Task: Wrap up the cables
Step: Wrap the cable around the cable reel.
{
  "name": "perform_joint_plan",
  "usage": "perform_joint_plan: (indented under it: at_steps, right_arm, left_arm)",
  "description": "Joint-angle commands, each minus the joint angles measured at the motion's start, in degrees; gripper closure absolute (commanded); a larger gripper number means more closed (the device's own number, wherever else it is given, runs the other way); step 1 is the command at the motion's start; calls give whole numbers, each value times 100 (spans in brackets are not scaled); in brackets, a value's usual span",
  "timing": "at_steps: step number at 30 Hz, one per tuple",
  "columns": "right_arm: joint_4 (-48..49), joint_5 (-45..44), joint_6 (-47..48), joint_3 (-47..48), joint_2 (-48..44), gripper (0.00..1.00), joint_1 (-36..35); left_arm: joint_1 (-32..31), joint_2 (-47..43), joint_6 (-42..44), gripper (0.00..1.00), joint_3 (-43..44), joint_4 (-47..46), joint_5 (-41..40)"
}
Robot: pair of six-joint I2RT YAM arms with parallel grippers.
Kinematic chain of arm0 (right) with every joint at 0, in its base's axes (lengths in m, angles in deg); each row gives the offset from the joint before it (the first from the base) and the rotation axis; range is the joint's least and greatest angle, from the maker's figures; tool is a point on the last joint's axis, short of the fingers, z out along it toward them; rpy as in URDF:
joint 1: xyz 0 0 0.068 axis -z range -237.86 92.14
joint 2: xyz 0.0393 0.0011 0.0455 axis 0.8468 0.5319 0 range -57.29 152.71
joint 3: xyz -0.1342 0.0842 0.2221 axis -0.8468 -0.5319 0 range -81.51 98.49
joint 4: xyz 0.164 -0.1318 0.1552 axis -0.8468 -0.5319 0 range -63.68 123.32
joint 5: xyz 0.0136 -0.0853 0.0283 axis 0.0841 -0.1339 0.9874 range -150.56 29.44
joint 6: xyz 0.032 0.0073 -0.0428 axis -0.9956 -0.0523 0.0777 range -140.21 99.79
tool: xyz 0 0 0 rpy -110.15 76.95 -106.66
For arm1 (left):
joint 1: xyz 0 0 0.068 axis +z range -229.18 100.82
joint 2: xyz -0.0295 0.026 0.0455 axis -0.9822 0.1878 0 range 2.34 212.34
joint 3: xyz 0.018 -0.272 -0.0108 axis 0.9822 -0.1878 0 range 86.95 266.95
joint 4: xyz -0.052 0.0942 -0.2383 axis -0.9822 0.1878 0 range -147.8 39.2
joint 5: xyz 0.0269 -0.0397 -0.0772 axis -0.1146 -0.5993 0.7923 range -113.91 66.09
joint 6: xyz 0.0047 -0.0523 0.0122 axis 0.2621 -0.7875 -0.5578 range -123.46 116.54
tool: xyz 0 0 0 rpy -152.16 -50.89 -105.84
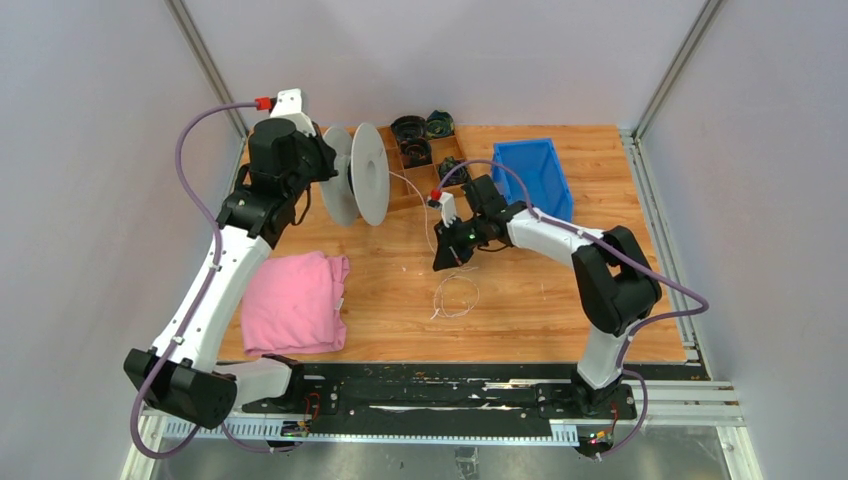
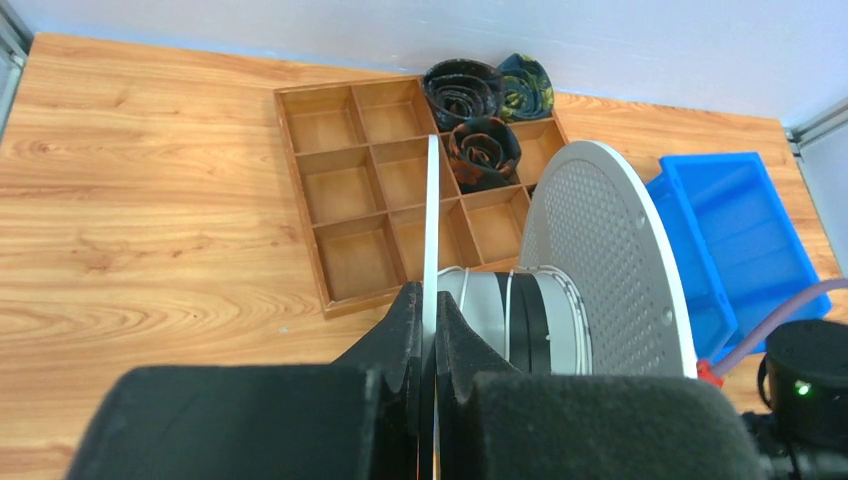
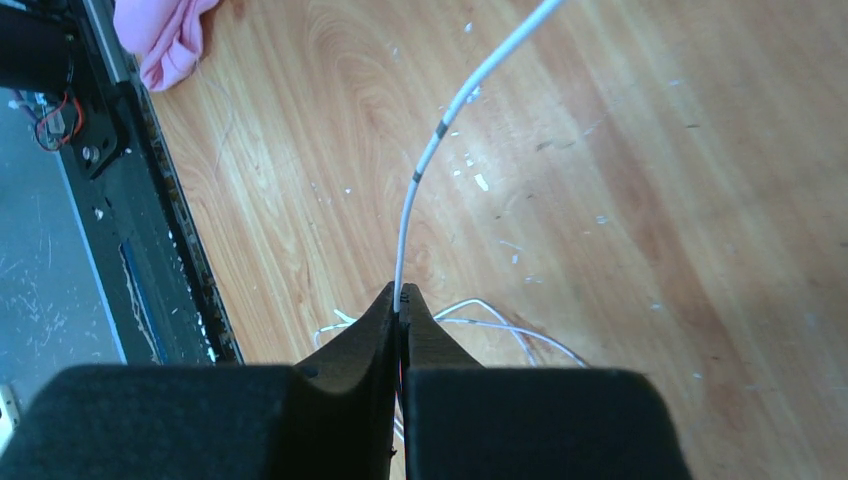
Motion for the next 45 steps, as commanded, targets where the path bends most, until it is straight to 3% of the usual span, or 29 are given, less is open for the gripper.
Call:
perform_joint_plan:
  at_steps: [1,13,23,35,45]
  right_arm:
    - [173,-24,119,-220,14,99,-310]
    - [174,4,156,-96,451,99,-1424]
    - [-416,312,370,448,86,99,-2259]
    - [-1898,410,697,2347,-120,99,-2281]
    - [-2402,90,476,4095,-120,99,-1838]
  left_arm:
    - [132,18,-277,100,393,-473,119]
    - [447,132,-659,100,333,-574,189]
    - [472,152,-212,100,111,-902,-412]
    - [145,109,429,100,-464,-1372,-852]
    - [-230,0,940,100,-946,-1720,-1176]
